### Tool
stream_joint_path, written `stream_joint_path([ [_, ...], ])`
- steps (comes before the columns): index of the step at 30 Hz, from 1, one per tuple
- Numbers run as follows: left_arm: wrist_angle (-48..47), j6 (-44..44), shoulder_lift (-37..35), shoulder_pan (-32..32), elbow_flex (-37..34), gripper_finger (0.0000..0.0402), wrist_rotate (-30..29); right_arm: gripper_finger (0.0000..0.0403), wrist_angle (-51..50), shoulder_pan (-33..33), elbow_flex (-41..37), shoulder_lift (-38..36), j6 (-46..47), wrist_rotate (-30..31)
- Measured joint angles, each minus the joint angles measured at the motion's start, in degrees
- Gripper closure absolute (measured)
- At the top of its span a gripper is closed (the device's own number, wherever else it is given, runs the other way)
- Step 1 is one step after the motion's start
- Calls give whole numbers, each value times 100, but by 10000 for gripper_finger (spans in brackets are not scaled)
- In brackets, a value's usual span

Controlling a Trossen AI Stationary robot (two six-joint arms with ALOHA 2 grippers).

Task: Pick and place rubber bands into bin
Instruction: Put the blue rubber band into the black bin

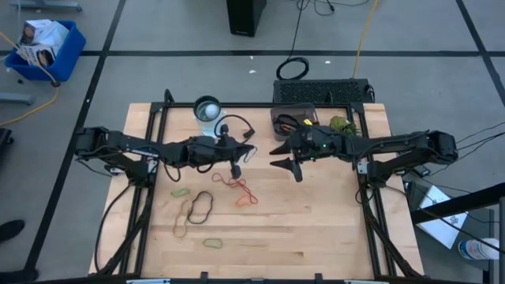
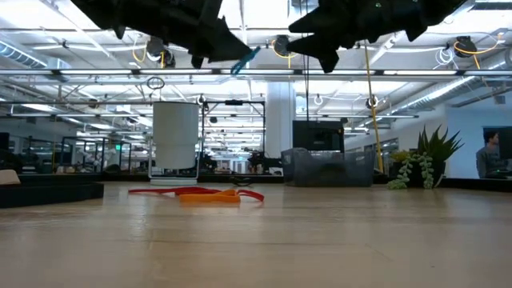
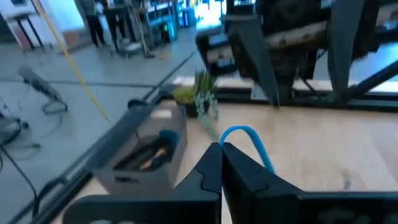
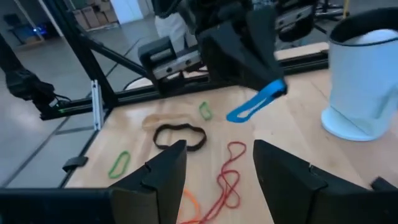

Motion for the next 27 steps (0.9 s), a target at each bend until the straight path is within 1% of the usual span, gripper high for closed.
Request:
stream_joint_path([
  [3, 141, 48, 4, 0, 0, 395, -8, 222, 432, 109, 2, 224, 0, 48],
  [8, 180, 63, 2, -2, 0, 392, -10, 222, 1157, 241, 0, 713, 1, 478],
  [11, 176, 63, 2, -12, 0, 393, -10, 222, 1625, 243, 0, 1000, 80, 510],
  [14, 169, 62, 2, -27, 0, 397, 34, 222, 1882, 243, 0, 1266, 178, 788],
  [16, 171, 59, 2, -37, 0, 392, 73, 222, 1946, 243, 0, 1384, 193, 940],
  [19, 169, 60, 2, -61, 0, 389, 80, 222, 2021, 241, 0, 1533, 214, 938],
  [23, 167, 59, 2, -61, 0, 397, 97, 222, 2422, 243, 0, 1656, 295, 920],
  [27, 167, 62, 2, -61, 0, 387, 97, 222, 2713, 241, 0, 1715, 493, 917],
])
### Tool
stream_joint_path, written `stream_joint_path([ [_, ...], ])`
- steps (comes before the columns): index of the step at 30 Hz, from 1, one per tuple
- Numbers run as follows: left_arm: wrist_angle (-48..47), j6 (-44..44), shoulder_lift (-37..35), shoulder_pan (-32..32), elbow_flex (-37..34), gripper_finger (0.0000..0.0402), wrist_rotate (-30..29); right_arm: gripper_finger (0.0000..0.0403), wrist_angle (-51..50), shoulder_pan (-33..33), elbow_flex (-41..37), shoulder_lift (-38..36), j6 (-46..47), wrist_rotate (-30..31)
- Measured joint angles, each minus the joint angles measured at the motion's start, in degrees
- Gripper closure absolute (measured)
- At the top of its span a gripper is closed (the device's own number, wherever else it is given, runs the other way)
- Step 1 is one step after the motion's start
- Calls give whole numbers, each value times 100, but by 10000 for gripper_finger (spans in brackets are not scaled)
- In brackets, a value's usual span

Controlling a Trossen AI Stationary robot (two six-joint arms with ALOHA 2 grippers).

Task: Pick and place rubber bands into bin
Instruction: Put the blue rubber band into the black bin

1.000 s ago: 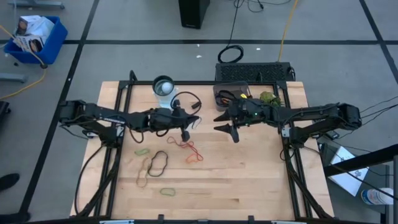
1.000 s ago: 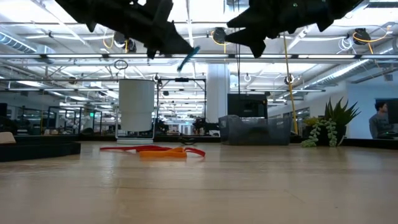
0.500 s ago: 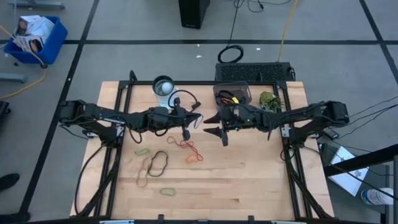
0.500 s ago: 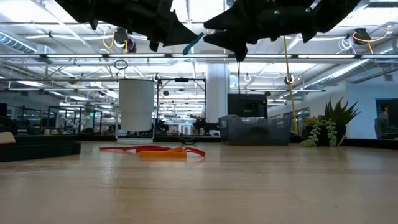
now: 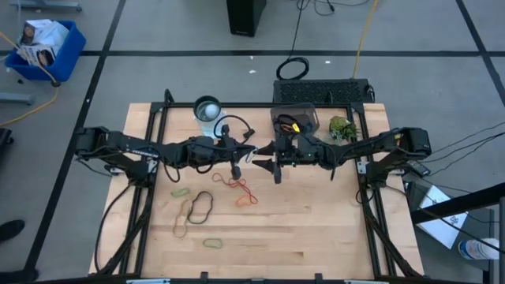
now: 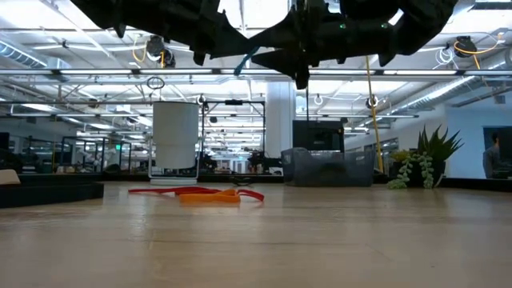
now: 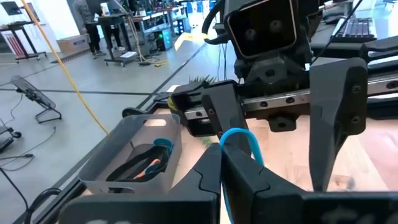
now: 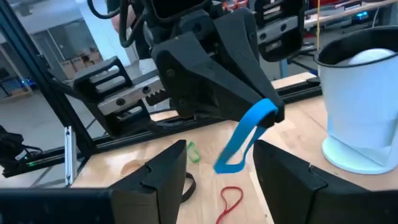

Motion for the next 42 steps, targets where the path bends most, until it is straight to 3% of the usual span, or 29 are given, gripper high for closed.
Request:
stream_joint_path([
  [8, -3, 110, 0, 0, 0, 391, 7, 250, 11, -20, 0, -2, 3, 23],
  [21, -7, 92, -2, 0, 0, 384, 13, 397, 7, -20, 0, -2, -10, 18],
  [27, -8, 62, -2, 0, 0, 396, 13, 400, 7, -20, 0, -4, 130, -3],
  [42, -5, -244, -2, 0, 2, 315, 7, 402, -373, -20, 7, -203, 138, -8],
])
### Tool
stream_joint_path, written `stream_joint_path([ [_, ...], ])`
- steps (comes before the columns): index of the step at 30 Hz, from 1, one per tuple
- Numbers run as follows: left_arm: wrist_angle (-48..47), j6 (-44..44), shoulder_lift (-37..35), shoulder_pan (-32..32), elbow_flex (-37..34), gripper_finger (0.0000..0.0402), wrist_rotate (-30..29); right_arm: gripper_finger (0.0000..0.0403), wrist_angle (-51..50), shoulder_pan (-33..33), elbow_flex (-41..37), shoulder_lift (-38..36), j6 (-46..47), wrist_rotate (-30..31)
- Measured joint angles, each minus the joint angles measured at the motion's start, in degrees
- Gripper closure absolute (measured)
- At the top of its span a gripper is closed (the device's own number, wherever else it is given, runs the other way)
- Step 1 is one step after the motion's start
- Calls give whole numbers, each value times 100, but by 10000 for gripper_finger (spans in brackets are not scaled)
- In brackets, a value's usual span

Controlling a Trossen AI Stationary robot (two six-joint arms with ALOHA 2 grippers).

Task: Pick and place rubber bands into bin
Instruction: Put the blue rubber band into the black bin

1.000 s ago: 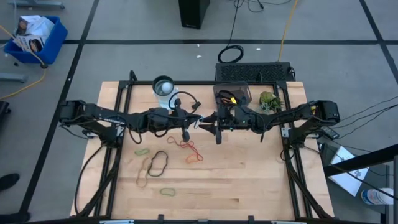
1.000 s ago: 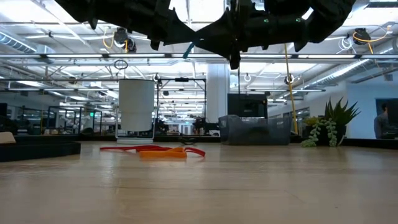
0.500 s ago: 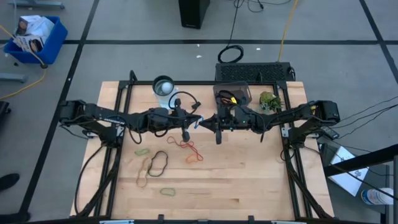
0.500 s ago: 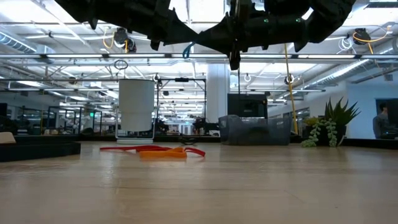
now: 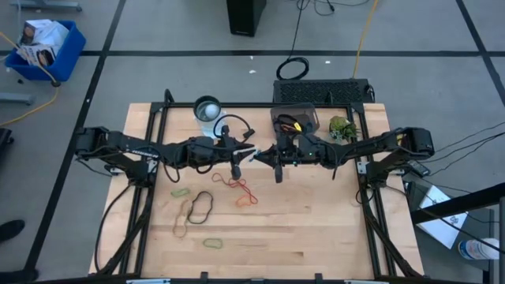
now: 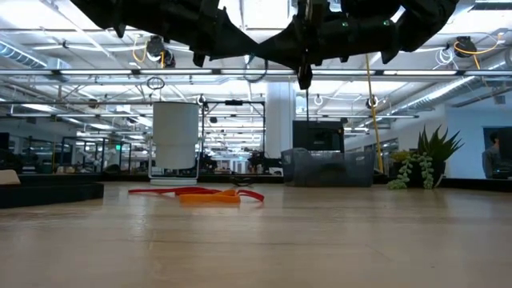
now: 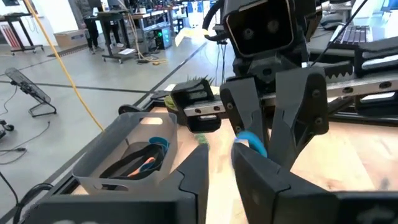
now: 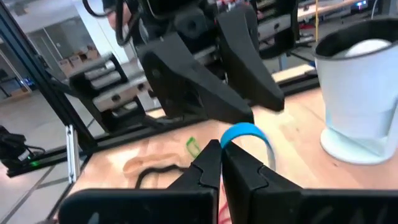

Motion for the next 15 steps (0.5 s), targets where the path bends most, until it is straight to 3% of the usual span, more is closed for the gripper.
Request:
stream_joint_path([
  [7, -19, 31, -2, 0, 4, 254, -4, 402, -635, -66, -1, -338, -253, 76],
  [15, -85, -224, -2, 0, 4, 227, -2, 402, -2213, -542, -2, -1220, -482, 1096],
])
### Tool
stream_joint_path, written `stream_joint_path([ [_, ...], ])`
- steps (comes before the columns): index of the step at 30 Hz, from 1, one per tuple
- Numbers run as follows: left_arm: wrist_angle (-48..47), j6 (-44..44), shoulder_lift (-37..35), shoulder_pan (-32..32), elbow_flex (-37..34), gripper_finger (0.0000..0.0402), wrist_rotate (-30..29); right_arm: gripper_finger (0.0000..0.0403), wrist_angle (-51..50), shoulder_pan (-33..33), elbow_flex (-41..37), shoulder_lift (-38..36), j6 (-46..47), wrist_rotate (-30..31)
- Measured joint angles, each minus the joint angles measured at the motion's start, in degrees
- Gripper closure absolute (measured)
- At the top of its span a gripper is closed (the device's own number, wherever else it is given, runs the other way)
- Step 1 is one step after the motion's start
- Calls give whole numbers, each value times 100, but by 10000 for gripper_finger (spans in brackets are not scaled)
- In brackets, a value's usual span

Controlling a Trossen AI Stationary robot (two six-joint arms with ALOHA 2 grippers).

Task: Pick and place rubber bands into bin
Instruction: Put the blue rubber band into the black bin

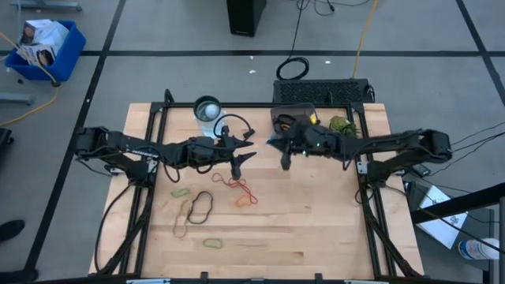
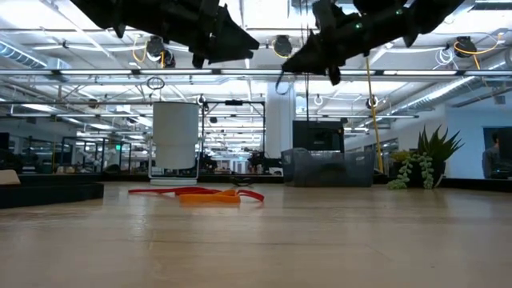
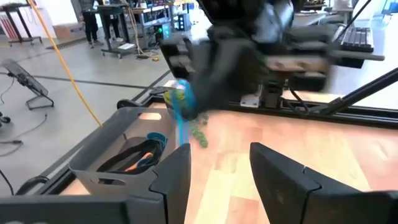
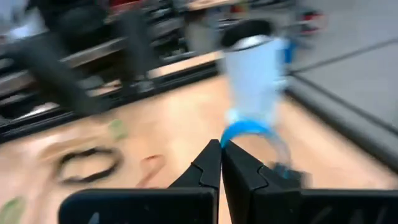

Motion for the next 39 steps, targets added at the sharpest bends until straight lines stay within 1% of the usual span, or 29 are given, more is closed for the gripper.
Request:
stream_joint_path([
  [3, -47, -127, 0, 0, 0, 227, 1, 403, -280, -390, 0, -220, 22, 379],
  [6, -88, -239, 0, 1, 0, 227, 39, 403, -471, -875, 0, -310, 193, 387],
  [8, -78, -242, -1, 7, 0, 227, 145, 403, -648, -1207, 2, -313, 285, 244],
  [12, -81, -244, -2, 7, 0, 227, 195, 403, -1339, -1826, 2, -199, 483, -62],
  [15, -81, -244, -2, 26, 0, 227, 199, 403, -1791, -2159, -2, -22, 474, -79],
  [19, -77, -246, -1, 104, 0, 227, 202, 403, -1899, -2504, -2, 261, 490, -585],
  [20, -79, -250, -2, 132, 0, 227, 202, 403, -1911, -2562, -2, 354, 497, -665],
  [24, -72, -267, -1, 219, 0, 227, 202, 403, -1955, -2684, -2, 679, 496, -672],
  [32, -72, -371, -1, 238, 0, 227, 203, 403, -1915, -2695, -2, 1201, 403, -665],
  [39, -72, -393, -1, 232, 0, 227, 202, 389, -1889, -2693, -2, 1212, 177, -650],
])
